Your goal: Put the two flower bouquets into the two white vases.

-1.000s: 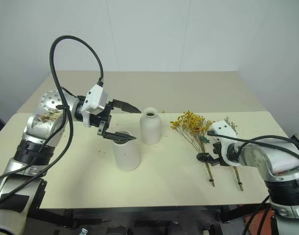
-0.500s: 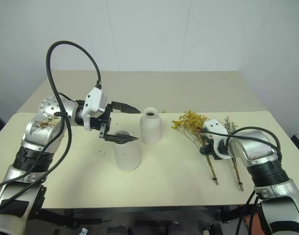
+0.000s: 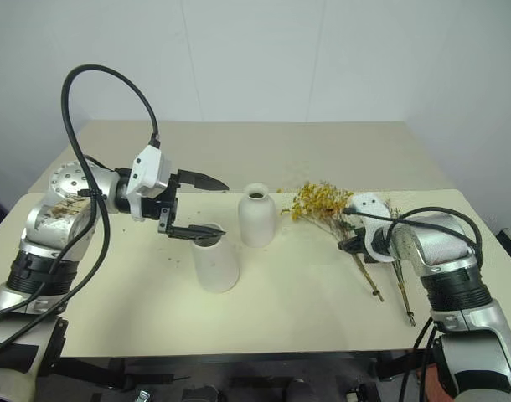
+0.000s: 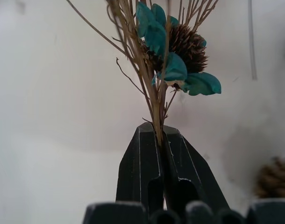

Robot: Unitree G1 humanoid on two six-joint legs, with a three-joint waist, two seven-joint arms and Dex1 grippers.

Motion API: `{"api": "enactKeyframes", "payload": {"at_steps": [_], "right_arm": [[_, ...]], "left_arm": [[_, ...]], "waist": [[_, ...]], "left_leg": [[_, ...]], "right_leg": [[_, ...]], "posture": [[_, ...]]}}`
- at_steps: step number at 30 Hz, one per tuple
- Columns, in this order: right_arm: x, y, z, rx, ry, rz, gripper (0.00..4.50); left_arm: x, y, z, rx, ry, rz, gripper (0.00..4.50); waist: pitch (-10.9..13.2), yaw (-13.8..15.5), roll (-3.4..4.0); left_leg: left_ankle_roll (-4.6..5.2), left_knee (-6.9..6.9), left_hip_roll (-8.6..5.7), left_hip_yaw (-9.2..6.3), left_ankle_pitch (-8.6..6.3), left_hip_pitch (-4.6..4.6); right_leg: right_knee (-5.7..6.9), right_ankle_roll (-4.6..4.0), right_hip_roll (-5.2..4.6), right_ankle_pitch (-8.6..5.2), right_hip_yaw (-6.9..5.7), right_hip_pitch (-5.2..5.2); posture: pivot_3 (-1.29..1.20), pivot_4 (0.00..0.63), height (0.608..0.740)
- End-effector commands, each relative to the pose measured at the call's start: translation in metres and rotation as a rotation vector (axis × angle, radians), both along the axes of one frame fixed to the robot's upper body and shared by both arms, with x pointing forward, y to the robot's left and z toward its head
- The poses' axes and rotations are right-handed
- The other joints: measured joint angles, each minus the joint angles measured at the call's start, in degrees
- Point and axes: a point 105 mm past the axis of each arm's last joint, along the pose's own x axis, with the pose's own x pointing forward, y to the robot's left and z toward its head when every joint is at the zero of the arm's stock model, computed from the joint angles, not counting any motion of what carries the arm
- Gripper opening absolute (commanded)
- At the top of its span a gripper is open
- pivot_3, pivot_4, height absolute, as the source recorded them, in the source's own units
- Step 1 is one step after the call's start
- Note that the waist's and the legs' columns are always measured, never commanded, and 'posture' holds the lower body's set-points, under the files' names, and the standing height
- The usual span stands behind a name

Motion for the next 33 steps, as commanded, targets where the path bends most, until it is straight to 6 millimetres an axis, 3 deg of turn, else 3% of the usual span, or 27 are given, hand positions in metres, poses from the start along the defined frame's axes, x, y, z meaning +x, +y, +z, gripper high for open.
{"api": "enactKeyframes", "payload": {"at_steps": [1, 4, 8, 10, 14, 16, 20, 24, 33], "right_arm": [[0.009, -0.005, 0.058, 0.015, -0.268, -0.074, 0.03], [0.017, 0.0, 0.098, 0.067, -0.533, -0.116, 0.03], [0.02, 0.022, 0.148, 0.14, -0.927, -0.096, 0.03], [0.02, 0.035, 0.165, 0.23, -1.027, -0.084, 0.03], [0.007, 0.06, 0.198, 0.582, -1.226, -0.019, 0.03], [0.006, 0.068, 0.202, 0.658, -1.255, 0.003, 0.03], [0.005, 0.103, 0.2, 0.789, -1.235, 0.121, 0.03], [0.003, 0.134, 0.185, 0.81, -1.187, 0.198, 0.03], [0.002, 0.154, 0.166, 0.817, -1.108, 0.246, 0.03]], "left_arm": [[-0.001, 0.008, 0.019, -0.027, -0.064, 0.021, 4.5], [-0.001, 0.015, 0.021, -0.04, -0.059, 0.046, 4.5], [-0.006, 0.031, 0.026, -0.065, -0.026, 0.073, 4.5], [-0.011, 0.039, 0.028, -0.08, -0.008, 0.083, 4.5], [-0.011, 0.058, 0.025, -0.075, 0.037, 0.156, 4.5], [-0.007, 0.062, 0.019, -0.059, 0.046, 0.193, 4.5], [-0.004, 0.062, 0.011, -0.068, 0.074, 0.224, 4.5], [-0.005, 0.059, 0.006, -0.07, 0.083, 0.237, 4.5], [-0.005, 0.061, 0.003, -0.069, 0.085, 0.26, 4.5]], "waist": [[0.0, -0.1, 0.02], [0.0, -0.1, 0.02], [0.0, -0.6, 0.05], [0.1, -1.2, 0.1], [0.1, -1.6, 0.11], [0.1, -1.5, 0.13], [0.1, -1.4, 0.17], [0.1, -1.5, 0.19], [0.1, -1.5, 0.21]], "left_leg": [[0.0, 0.0, 0.0, 0.0, 0.0, 0.0], [0.0, -0.02, 0.01, -0.01, 0.0, 0.0], [0.0, -0.04, 0.03, -0.01, 0.0, 0.01], [-0.01, -0.04, 0.03, -0.01, 0.01, 0.02], [-0.04, -0.06, 0.04, -0.02, 0.02, 0.06], [-0.04, -0.07, 0.08, -0.05, 0.02, 0.1], [-0.05, -0.06, 0.07, -0.05, 0.03, 0.2], [-0.06, -0.13, 0.09, -0.05, 0.04, 0.19], [-0.14, -0.14, 0.13, -0.08, 0.08, 0.21]], "right_leg": [[0.0, 0.0, 0.0, 0.0, 0.0, -0.01], [0.03, 0.0, 0.01, 0.0, -0.01, -0.03], [0.09, -0.02, 0.03, 0.02, 0.01, -0.06], [0.14, -0.02, 0.02, 0.02, 0.02, -0.08], [0.55, -0.04, 0.03, 0.02, 0.04, -0.16], [0.69, -0.04, 0.08, 0.02, 0.03, -0.16], [0.74, -0.05, 0.08, 0.02, 0.03, -0.05], [0.79, -0.08, 0.1, 0.0, 0.03, -0.14], [0.82, -0.11, 0.17, 0.0, 0.04, -0.15]], "posture": [[0.0, 0.15, 0.74], [0.0, 0.15, 0.74], [0.0, 0.15, 0.74], [0.0, 0.15, 0.74], [0.0, 0.15, 0.74], [0.0, 0.15, 0.74], [0.0, 0.15, 0.74], [0.0, 0.15, 0.74], [0.0, 0.15, 0.74]]}}
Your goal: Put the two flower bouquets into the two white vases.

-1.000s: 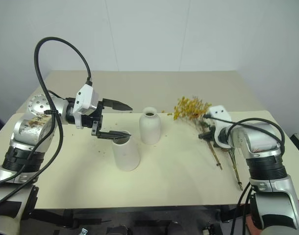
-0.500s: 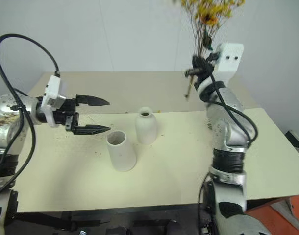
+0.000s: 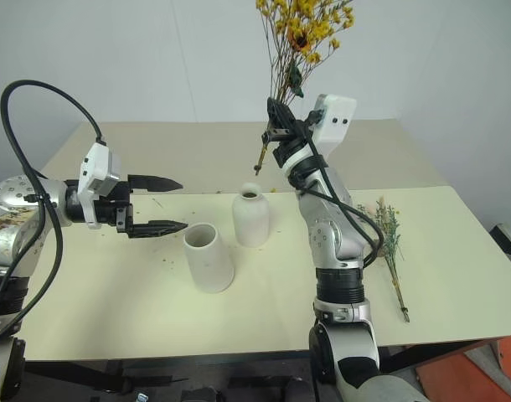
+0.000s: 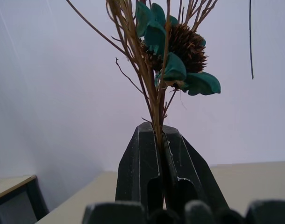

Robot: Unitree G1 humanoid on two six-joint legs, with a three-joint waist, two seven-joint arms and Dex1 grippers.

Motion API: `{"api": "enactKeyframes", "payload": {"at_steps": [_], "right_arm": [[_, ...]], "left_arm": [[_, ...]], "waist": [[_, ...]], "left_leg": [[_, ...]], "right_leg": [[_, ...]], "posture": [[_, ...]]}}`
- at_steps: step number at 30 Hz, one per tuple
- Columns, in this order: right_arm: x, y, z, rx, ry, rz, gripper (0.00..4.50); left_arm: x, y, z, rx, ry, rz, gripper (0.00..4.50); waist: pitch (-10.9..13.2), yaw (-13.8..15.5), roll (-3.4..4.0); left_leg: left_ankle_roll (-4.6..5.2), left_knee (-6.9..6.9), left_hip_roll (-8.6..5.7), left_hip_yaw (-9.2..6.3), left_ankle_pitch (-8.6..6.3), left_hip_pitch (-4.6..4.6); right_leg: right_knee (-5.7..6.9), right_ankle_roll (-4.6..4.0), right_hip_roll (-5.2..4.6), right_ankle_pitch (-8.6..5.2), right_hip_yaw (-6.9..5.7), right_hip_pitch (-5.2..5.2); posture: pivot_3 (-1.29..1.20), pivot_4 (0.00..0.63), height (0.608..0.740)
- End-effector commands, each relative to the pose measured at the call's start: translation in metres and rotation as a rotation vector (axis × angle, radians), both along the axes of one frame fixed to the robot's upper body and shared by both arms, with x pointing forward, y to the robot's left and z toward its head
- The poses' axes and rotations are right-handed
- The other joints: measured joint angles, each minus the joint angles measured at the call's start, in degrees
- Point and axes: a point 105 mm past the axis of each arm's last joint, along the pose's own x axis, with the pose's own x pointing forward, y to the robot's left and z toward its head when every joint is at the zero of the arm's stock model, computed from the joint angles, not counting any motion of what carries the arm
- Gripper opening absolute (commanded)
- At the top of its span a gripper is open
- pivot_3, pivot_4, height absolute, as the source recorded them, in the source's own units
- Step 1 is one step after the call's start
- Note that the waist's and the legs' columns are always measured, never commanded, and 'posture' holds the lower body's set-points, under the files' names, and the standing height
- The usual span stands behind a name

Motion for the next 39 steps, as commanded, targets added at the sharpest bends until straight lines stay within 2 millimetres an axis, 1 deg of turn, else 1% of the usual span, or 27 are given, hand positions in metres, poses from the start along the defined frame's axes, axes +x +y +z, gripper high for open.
{"api": "enactKeyframes", "payload": {"at_steps": [1, 3, 13, 21, 30, 32, 33, 39], "right_arm": [[-0.011, 0.006, 0.006, 0.0, -0.041, 0.034, 0.03], [-0.011, 0.008, 0.001, -0.004, -0.026, 0.037, 0.03], [-0.014, 0.028, -0.034, -0.077, 0.026, 0.07, 0.03], [-0.014, 0.036, -0.046, -0.139, -0.004, 0.042, 0.03], [-0.012, 0.038, -0.05, -0.16, -0.017, 0.022, 0.03], [-0.011, 0.038, -0.051, -0.156, -0.015, 0.015, 0.59], [-0.011, 0.038, -0.051, -0.156, -0.017, 0.015, 0.78], [-0.011, 0.039, -0.054, -0.175, -0.025, 0.012, 2.84]], "left_arm": [[-0.004, 0.0, 0.009, 0.006, -0.046, 0.003, 4.5], [-0.004, 0.0, 0.009, 0.005, -0.047, 0.004, 4.5], [0.0, 0.0, 0.009, -0.023, -0.042, 0.016, 4.5], [0.004, 0.0, 0.013, -0.065, -0.05, 0.034, 4.5], [0.007, -0.001, 0.012, -0.08, -0.053, 0.037, 4.5], [0.007, -0.002, 0.012, -0.081, -0.052, 0.037, 4.5], [0.007, -0.002, 0.012, -0.081, -0.052, 0.037, 4.5], [0.007, -0.001, 0.012, -0.08, -0.055, 0.039, 4.5]], "waist": [[0.0, 0.0, 0.0], [0.0, 0.0, 0.0], [0.0, -0.1, 0.0], [0.0, -0.1, 0.0], [0.0, -0.1, 0.0], [0.0, -0.1, 0.0], [0.0, -0.1, 0.0], [0.0, -0.1, 0.0]], "left_leg": [[0.0, -0.01, 0.0, 0.0, 0.0, 0.0], [0.0, -0.02, 0.03, -0.01, 0.0, 0.0], [0.0, -0.01, 0.03, -0.01, 0.0, 0.03], [0.0, -0.01, 0.03, -0.01, 0.0, 0.04], [0.0, -0.02, 0.03, -0.01, 0.0, 0.04], [0.0, -0.02, 0.03, -0.01, 0.0, 0.04], [0.0, -0.02, 0.03, -0.01, 0.0, 0.04], [0.0, -0.02, 0.02, -0.02, 0.0, 0.04]], "right_leg": [[0.0, 0.0, 0.01, 0.0, 0.0, -0.01], [0.0, -0.01, 0.04, 0.0, 0.0, -0.01], [-0.01, -0.03, 0.05, -0.02, 0.02, -0.02], [-0.03, -0.04, 0.05, -0.02, 0.02, -0.02], [-0.04, -0.04, 0.06, -0.02, 0.02, -0.02], [-0.04, -0.04, 0.05, -0.02, 0.02, -0.02], [-0.04, -0.04, 0.05, -0.02, 0.02, -0.02], [-0.04, -0.04, 0.06, -0.02, 0.02, -0.02]], "posture": [[0.0, 0.15, 0.74], [0.0, 0.15, 0.74], [0.0, 0.15, 0.74], [0.0, 0.15, 0.74], [0.0, 0.15, 0.74], [0.0, 0.15, 0.74], [0.0, 0.15, 0.74], [0.0, 0.15, 0.74]]}}
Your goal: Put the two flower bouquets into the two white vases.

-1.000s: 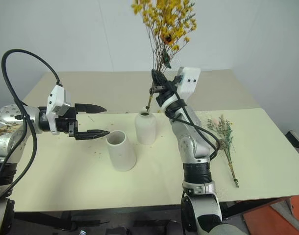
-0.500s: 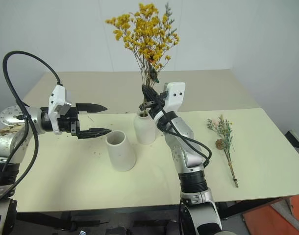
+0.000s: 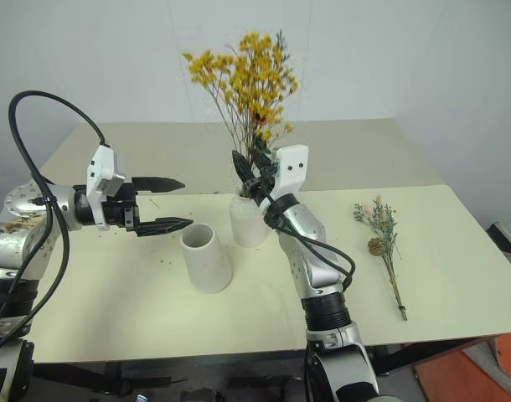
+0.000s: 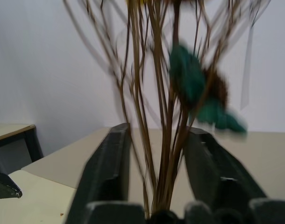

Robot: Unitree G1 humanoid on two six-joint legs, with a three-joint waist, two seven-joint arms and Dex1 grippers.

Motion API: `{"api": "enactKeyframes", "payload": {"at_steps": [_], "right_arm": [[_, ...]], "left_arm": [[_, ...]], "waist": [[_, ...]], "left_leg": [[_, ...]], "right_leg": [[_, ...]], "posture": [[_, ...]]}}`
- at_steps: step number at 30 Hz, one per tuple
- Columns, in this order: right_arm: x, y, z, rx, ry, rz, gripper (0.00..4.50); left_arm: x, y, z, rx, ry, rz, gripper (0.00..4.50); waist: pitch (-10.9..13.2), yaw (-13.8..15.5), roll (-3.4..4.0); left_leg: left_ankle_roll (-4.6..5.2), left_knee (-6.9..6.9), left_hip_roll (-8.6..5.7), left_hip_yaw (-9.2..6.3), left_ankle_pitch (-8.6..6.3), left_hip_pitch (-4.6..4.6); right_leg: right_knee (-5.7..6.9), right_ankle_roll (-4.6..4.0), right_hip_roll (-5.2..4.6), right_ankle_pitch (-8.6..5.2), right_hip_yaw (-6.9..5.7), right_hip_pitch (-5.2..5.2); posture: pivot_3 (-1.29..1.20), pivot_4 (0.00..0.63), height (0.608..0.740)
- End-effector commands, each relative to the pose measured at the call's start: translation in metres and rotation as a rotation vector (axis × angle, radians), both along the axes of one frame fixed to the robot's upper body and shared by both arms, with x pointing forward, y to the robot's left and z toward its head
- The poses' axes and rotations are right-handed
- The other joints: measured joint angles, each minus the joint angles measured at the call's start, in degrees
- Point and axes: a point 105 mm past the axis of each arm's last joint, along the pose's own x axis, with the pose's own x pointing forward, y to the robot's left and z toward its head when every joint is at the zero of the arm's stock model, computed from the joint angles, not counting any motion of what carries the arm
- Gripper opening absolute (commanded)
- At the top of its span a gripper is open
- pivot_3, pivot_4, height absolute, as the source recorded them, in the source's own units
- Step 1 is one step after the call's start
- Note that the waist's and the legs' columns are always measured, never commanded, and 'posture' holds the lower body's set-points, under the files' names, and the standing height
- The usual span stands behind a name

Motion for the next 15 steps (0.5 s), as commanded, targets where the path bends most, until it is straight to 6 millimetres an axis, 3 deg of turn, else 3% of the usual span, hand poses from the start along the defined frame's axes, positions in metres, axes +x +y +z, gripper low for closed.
{"api": "enactKeyframes", "payload": {"at_steps": [1, 5, 15], "right_arm": [[-0.006, 0.0, 0.006, -0.002, -0.058, -0.008, 3.24], [-0.006, 0.0, 0.003, -0.02, -0.062, -0.015, 4.48], [-0.015, -0.004, -0.01, -0.191, -0.079, -0.041, 4.48]], "left_arm": [[-0.001, 0.001, 0.017, -0.011, -0.067, 0.001, 4.5], [-0.001, 0.002, 0.017, -0.009, -0.068, 0.002, 4.5], [0.003, 0.0, 0.015, -0.005, -0.075, 0.002, 4.5]], "waist": [[0.0, 0.0, 0.0], [0.0, 0.0, 0.0], [0.0, 0.1, 0.0]], "left_leg": [[0.0, 0.0, 0.0, 0.0, 0.0, 0.0], [0.0, 0.0, 0.0, 0.0, 0.0, 0.0], [0.0, 0.0, 0.0, -0.01, 0.0, 0.0]], "right_leg": [[0.0, 0.0, 0.0, 0.0, 0.0, 0.0], [-0.01, 0.0, 0.0, 0.0, 0.0, 0.0], [-0.03, -0.01, 0.01, 0.0, 0.0, 0.0]], "posture": [[0.0, 0.15, 0.74], [0.0, 0.15, 0.74], [0.0, 0.15, 0.74]]}}
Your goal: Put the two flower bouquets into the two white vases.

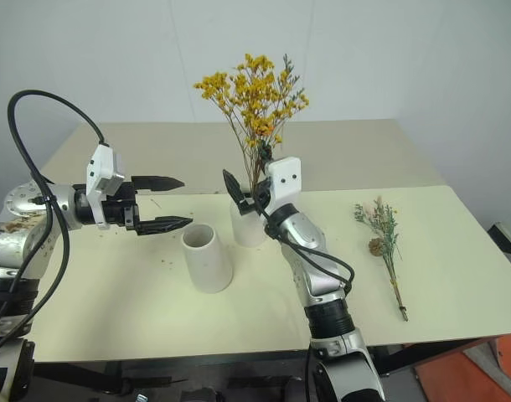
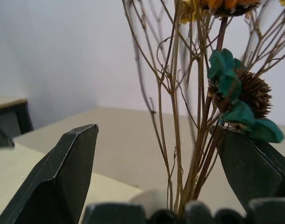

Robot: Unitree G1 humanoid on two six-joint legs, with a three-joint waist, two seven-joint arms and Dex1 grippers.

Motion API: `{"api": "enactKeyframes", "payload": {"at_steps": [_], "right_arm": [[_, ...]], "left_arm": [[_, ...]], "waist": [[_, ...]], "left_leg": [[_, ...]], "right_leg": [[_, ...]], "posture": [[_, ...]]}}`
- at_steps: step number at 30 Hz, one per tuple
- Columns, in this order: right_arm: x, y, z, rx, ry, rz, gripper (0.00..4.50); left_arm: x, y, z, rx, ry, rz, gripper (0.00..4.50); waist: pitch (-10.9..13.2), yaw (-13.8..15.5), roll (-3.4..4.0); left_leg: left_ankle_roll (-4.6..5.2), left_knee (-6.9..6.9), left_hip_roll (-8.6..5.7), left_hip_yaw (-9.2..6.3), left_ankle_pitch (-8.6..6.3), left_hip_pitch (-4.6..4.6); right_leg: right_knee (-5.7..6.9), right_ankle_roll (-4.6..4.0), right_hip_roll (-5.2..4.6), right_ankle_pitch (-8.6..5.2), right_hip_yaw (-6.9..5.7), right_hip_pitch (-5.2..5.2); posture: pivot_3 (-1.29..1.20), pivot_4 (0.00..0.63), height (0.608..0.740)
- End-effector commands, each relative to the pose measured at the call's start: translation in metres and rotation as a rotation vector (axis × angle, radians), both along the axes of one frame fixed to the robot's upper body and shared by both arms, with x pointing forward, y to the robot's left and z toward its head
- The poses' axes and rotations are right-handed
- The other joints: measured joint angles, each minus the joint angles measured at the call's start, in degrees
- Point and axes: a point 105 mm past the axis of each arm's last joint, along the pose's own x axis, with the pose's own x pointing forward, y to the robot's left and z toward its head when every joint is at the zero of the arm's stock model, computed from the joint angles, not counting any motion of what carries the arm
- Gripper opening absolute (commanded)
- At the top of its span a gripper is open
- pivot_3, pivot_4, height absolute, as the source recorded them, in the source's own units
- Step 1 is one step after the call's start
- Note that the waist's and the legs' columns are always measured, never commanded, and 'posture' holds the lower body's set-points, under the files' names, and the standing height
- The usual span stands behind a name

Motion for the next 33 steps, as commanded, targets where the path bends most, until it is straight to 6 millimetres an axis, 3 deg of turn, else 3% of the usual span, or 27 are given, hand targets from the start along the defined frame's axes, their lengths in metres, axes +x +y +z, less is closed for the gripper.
{"api": "enactKeyframes", "payload": {"at_steps": [1, 7, 12, 21, 25, 29, 33], "right_arm": [[-0.013, 0.0, 0.015, -0.06, -0.084, 0.005, 4.48], [-0.02, -0.013, 0.011, -0.197, -0.111, -0.045, 4.48], [-0.035, -0.016, 0.0, -0.42, -0.177, 0.011, 4.48], [-0.055, -0.014, -0.006, -0.583, -0.261, 0.185, 4.48], [-0.059, -0.024, -0.007, -0.604, -0.254, 0.205, 4.48], [-0.059, -0.054, 0.002, -0.538, -0.118, 0.141, 4.48], [-0.059, -0.112, 0.016, -0.549, 0.079, -0.025, 4.48]], "left_arm": [[0.001, -0.001, 0.014, 0.001, -0.064, -0.002, 4.5], [0.002, -0.004, 0.012, 0.001, -0.064, -0.006, 4.5], [0.003, -0.004, 0.011, 0.007, -0.06, -0.007, 4.5], [0.004, -0.006, 0.011, 0.021, -0.061, -0.013, 4.5], [0.004, -0.004, 0.011, 0.028, -0.062, -0.008, 4.5], [-0.001, -0.002, 0.02, -0.016, -0.072, -0.007, 4.5], [-0.019, -0.007, 0.038, -0.044, -0.108, -0.08, 4.5]], "waist": [[0.0, 0.0, 0.0], [0.0, 0.0, 0.0], [0.0, 0.1, -0.01], [0.0, 0.0, -0.02], [0.0, 0.1, -0.03], [0.0, 0.3, -0.05], [0.0, 0.6, -0.06]], "left_leg": [[0.0, 0.01, -0.01, 0.0, 0.0, -0.01], [0.0, 0.01, 0.0, 0.0, 0.0, 0.02], [0.0, 0.02, -0.01, 0.01, 0.0, 0.0], [0.0, 0.03, -0.01, 0.02, 0.0, 0.05], [0.0, 0.03, 0.0, 0.01, 0.0, 0.04], [0.0, 0.04, -0.01, 0.0, 0.0, 0.02], [0.0, 0.08, -0.01, -0.04, 0.0, 0.0]], "right_leg": [[-0.02, 0.0, 0.0, 0.0, 0.0, 0.0], [-0.06, -0.03, 0.0, -0.03, 0.0, 0.01], [-0.12, -0.04, 0.0, -0.03, 0.0, 0.02], [-0.15, -0.04, 0.01, -0.04, 0.01, 0.06], [-0.16, -0.04, 0.0, -0.04, 0.01, 0.08], [-0.16, -0.04, 0.0, -0.04, 0.0, 0.08], [-0.15, -0.05, -0.01, -0.04, -0.04, 0.1]], "posture": [[0.0, 0.15, 0.74], [0.0, 0.15, 0.74], [0.0, 0.15, 0.74], [0.0, 0.15, 0.74], [0.0, 0.15, 0.74], [0.0, 0.15, 0.74], [0.0, 0.15, 0.74]]}}
